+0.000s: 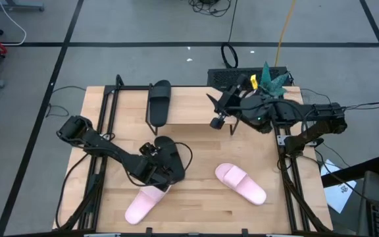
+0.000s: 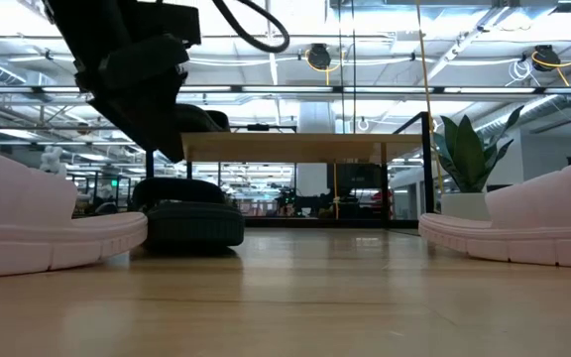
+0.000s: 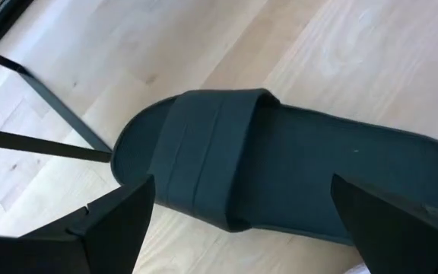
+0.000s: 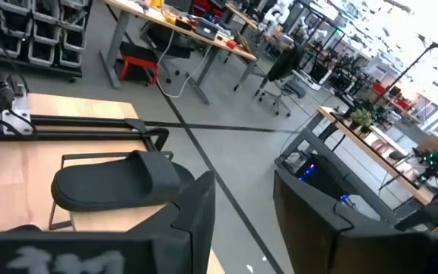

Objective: Pick and place slides into the shelf
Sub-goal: Put the black slipper on the shelf

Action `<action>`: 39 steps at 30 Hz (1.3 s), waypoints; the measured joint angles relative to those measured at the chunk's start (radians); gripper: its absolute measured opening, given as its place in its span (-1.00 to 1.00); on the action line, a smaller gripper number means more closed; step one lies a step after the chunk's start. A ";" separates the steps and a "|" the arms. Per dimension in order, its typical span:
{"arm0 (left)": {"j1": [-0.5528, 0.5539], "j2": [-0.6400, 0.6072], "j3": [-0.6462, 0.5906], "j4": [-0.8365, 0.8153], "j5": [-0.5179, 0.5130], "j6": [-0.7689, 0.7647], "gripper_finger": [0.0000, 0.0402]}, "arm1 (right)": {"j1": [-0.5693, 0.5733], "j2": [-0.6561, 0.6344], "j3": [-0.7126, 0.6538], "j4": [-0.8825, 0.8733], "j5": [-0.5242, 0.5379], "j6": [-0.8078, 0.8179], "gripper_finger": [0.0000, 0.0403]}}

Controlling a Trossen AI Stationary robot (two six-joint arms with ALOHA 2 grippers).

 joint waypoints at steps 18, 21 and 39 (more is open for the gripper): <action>0.046 0.111 -0.001 0.000 0.107 -0.051 0.96 | 0.000 0.000 -0.078 0.183 0.001 -0.074 -0.38; 0.046 0.117 -0.001 0.001 0.120 -0.066 0.96 | 0.000 0.000 -0.078 0.186 0.001 -0.076 -0.38; 0.049 0.106 0.041 -0.058 0.063 -0.076 0.96 | -0.001 0.000 -0.078 0.182 0.001 -0.071 -0.38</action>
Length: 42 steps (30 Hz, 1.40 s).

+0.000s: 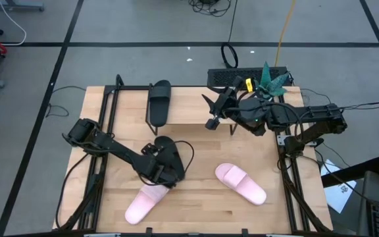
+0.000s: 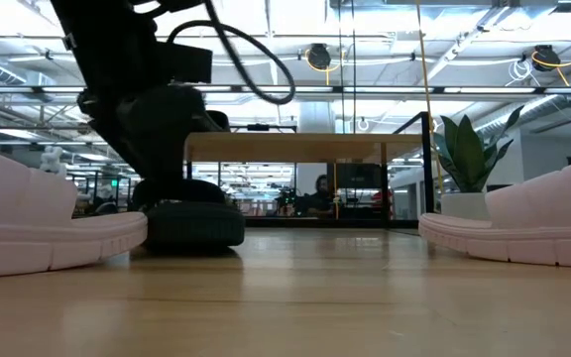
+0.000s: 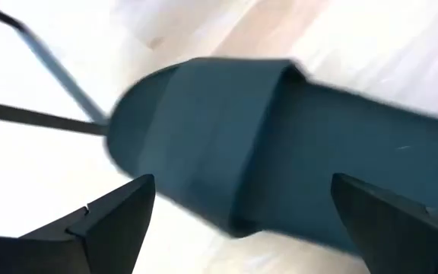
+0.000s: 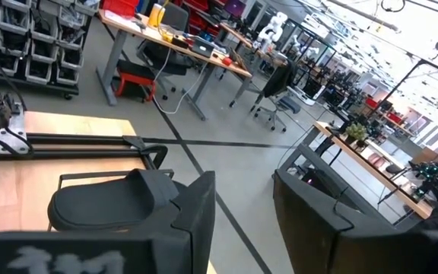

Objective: Pick and place slides into the shelf
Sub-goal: Put the black slipper on the shelf

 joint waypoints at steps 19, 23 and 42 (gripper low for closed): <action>0.050 0.000 0.000 -0.005 -0.006 0.056 0.96 | 0.000 0.000 0.000 -0.025 -0.003 0.002 -0.38; 0.060 0.000 0.000 -0.004 0.007 0.064 0.96 | 0.000 0.000 0.000 -0.026 -0.003 0.002 -0.38; 0.065 0.000 -0.001 0.001 0.038 0.048 0.97 | 0.000 0.000 0.000 -0.026 -0.003 0.002 -0.38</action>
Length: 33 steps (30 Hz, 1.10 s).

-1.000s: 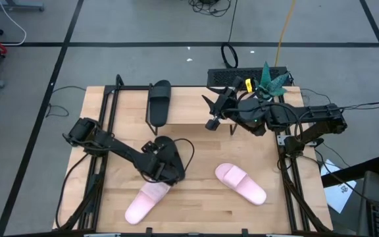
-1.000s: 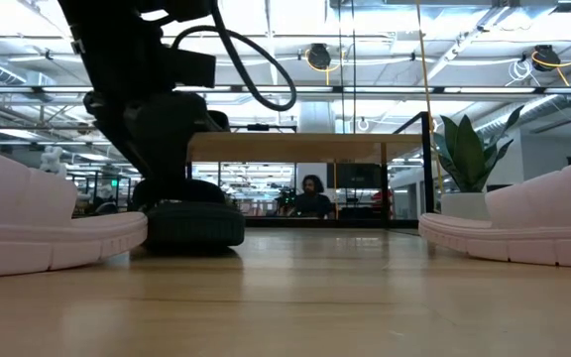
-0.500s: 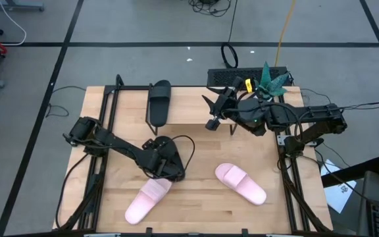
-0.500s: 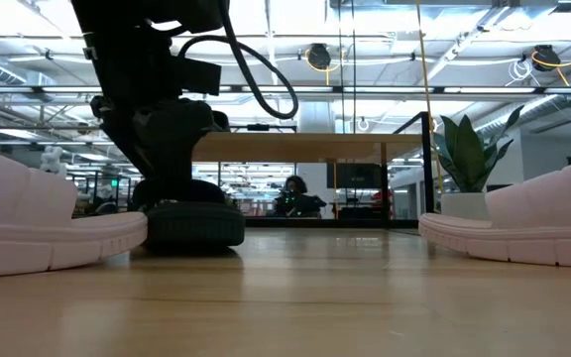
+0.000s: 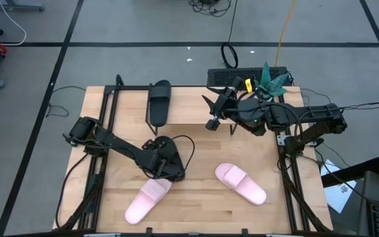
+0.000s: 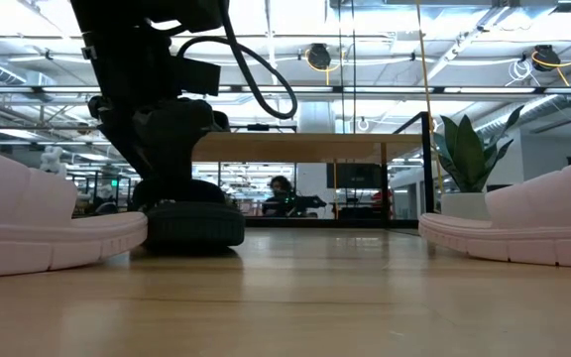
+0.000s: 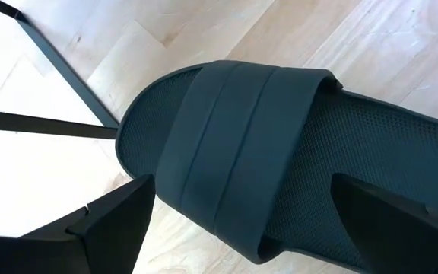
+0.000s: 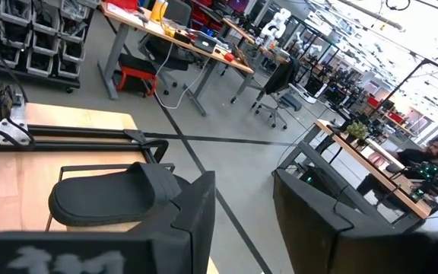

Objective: Pick and place slides into the shelf
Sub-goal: Put the black slipper on the shelf

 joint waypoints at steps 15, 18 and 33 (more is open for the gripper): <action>0.000 0.000 0.000 0.000 0.000 -0.025 0.97 | 0.000 0.000 0.000 0.000 0.000 0.009 -0.38; 0.000 0.000 0.000 -0.003 0.000 -0.022 0.97 | 0.000 0.000 0.000 0.000 0.000 0.026 -0.38; 0.001 0.000 0.000 -0.088 -0.063 -0.022 0.96 | 0.000 0.000 0.000 0.000 0.000 0.026 -0.38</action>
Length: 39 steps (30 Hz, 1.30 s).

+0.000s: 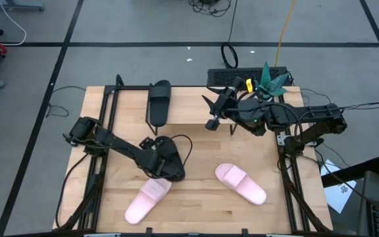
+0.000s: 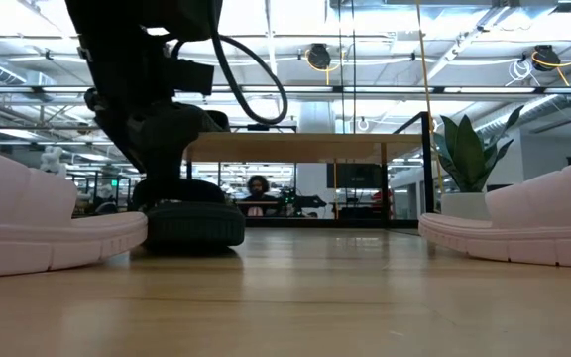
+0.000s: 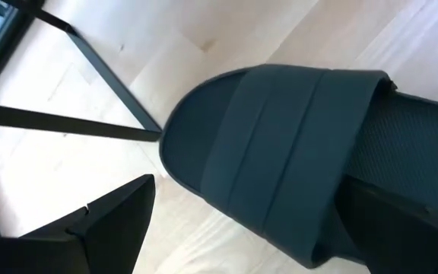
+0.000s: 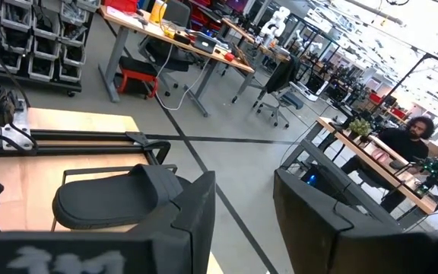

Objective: Pick and place slides into the shelf
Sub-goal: Put the black slipper on the shelf

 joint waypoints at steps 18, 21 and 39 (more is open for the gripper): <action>0.005 0.000 0.000 -0.012 -0.030 0.078 0.25 | 0.000 0.000 0.000 0.000 0.000 0.026 -0.38; 0.005 0.000 0.000 0.006 -0.016 0.107 0.02 | 0.000 0.000 0.000 0.000 0.000 0.026 -0.38; 0.005 0.000 0.000 0.077 0.027 0.188 -0.36 | 0.000 0.000 0.000 -0.026 0.000 0.025 -0.38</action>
